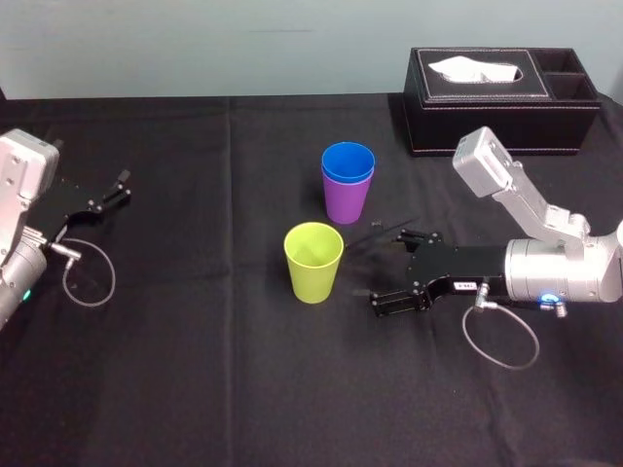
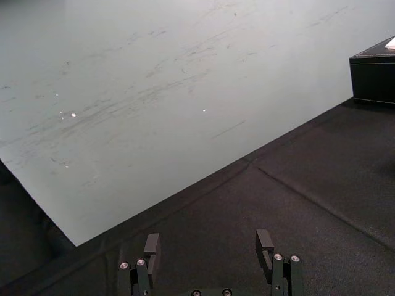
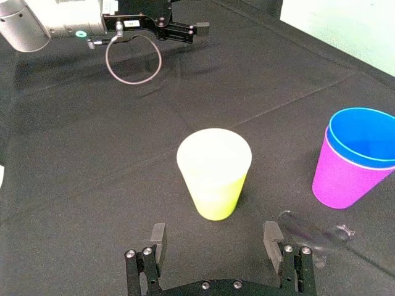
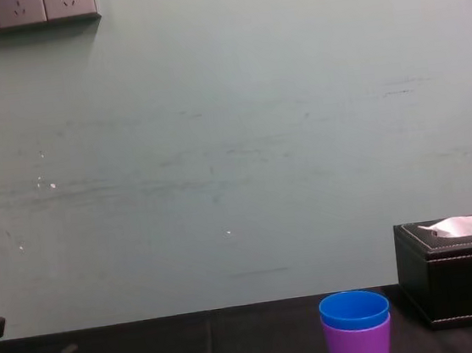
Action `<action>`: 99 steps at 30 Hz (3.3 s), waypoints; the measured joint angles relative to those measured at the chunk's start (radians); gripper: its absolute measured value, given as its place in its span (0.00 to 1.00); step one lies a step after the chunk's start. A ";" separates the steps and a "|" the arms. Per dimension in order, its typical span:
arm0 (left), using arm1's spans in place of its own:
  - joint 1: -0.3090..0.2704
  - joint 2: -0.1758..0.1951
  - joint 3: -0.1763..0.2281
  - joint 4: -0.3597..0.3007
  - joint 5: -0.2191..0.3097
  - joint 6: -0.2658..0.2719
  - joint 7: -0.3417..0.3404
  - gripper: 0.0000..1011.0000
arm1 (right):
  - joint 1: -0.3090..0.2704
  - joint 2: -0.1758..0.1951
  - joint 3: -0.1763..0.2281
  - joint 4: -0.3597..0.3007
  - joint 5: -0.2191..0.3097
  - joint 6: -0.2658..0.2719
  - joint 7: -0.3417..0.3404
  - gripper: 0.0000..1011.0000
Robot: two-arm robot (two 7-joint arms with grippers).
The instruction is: Stack the three plastic cups sequentially using one hand.
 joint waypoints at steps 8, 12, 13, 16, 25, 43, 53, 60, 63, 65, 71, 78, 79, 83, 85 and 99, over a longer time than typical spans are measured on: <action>0.000 0.000 0.000 0.000 0.000 0.000 0.000 1.00 | 0.025 -0.023 -0.018 0.039 -0.009 -0.016 0.022 0.99; 0.000 0.000 0.000 0.000 0.000 0.000 0.000 1.00 | 0.040 -0.038 -0.029 0.061 -0.013 -0.021 0.033 0.99; 0.000 0.000 0.000 0.000 0.000 0.000 0.000 1.00 | 0.047 -0.046 -0.033 0.071 -0.014 -0.023 0.037 0.99; 0.000 0.000 0.000 0.000 0.000 0.000 0.000 1.00 | 0.061 -0.061 -0.043 0.092 -0.017 -0.027 0.045 0.99; 0.000 0.000 0.000 0.000 0.000 0.000 0.000 1.00 | 0.081 -0.085 -0.059 0.122 -0.023 -0.034 0.051 0.99; 0.000 0.000 0.000 0.000 0.000 0.000 0.000 1.00 | 0.105 -0.125 -0.082 0.163 -0.028 -0.039 0.058 0.99; 0.000 0.000 0.000 0.000 0.000 0.000 0.000 1.00 | 0.114 -0.138 -0.090 0.179 -0.030 -0.040 0.060 0.99; 0.000 0.000 0.000 0.000 0.000 0.000 0.000 1.00 | 0.118 -0.146 -0.094 0.186 -0.030 -0.040 0.060 0.99; 0.000 0.000 0.000 0.000 0.000 0.000 0.000 1.00 | 0.121 -0.149 -0.097 0.190 -0.031 -0.039 0.060 0.99; 0.000 0.000 0.000 0.000 0.000 0.000 0.000 1.00 | 0.124 -0.152 -0.099 0.193 -0.032 -0.038 0.059 0.99; 0.000 0.000 0.000 0.000 0.000 0.000 0.000 1.00 | 0.129 -0.159 -0.102 0.201 -0.036 -0.036 0.059 0.99; 0.000 0.000 0.000 0.000 0.000 0.000 0.000 1.00 | 0.131 -0.167 -0.106 0.210 -0.040 -0.037 0.058 0.99; 0.000 0.000 0.000 0.000 0.000 0.000 0.000 1.00 | 0.132 -0.168 -0.106 0.212 -0.041 -0.038 0.058 0.99; 0.000 0.000 0.000 0.000 0.000 0.000 0.000 1.00 | 0.133 -0.174 -0.107 0.217 -0.043 -0.041 0.057 0.99; 0.000 0.000 0.000 0.000 0.000 0.000 0.000 1.00 | 0.133 -0.175 -0.107 0.218 -0.043 -0.041 0.057 0.99; 0.000 0.000 0.000 0.000 0.000 0.000 0.000 1.00 | 0.135 -0.188 -0.107 0.226 -0.045 -0.044 0.051 0.99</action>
